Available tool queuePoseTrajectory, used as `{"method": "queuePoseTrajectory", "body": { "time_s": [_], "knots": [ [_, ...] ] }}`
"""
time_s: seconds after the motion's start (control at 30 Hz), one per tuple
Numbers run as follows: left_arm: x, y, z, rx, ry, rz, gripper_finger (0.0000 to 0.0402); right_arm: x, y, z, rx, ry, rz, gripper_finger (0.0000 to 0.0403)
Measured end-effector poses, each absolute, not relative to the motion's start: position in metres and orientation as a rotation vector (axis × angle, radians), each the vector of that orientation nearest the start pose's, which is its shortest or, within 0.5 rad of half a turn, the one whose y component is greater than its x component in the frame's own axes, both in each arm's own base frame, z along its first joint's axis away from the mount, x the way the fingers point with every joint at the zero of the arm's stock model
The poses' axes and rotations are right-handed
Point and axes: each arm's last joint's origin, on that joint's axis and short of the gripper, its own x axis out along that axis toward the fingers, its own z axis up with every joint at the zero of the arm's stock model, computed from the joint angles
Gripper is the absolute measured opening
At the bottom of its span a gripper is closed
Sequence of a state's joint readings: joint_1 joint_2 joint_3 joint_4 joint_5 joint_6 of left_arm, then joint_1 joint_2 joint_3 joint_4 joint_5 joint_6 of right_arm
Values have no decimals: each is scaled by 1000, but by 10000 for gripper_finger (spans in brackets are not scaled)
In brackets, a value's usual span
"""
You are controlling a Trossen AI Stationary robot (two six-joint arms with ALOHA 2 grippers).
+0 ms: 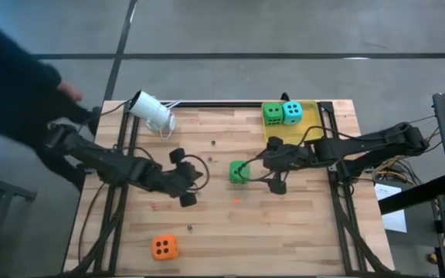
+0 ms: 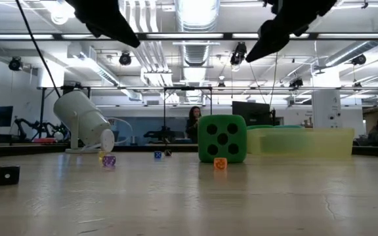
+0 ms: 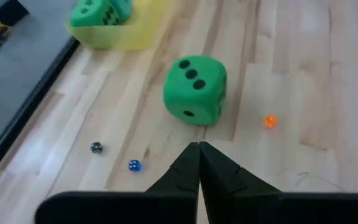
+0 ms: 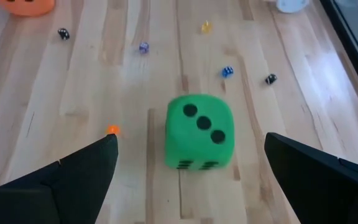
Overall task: Pick & Place Dice
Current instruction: Put the large green dice into the yellow transparent bin
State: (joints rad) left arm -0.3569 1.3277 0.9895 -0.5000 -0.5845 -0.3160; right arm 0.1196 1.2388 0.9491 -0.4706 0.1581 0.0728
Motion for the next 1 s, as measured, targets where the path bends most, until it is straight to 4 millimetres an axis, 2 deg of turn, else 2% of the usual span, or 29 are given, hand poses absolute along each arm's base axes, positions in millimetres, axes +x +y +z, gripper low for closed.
{"method": "queuePoseTrajectory", "body": {
  "time_s": [0.2,0.37,0.6,0.73,1.0],
  "knots": [
    [247,-77,266,59,657,319,12,279,29,268,-46,784,-64,400],
    [247,-77,266,62,657,315,12,306,26,260,-36,833,-73,400],
    [246,-77,264,64,659,311,12,342,11,267,67,943,-35,400],
    [246,-78,264,65,659,309,12,356,9,259,32,1068,-29,400],
    [246,-78,264,69,665,309,12,383,5,233,-14,1160,-13,400]
  ]
}}
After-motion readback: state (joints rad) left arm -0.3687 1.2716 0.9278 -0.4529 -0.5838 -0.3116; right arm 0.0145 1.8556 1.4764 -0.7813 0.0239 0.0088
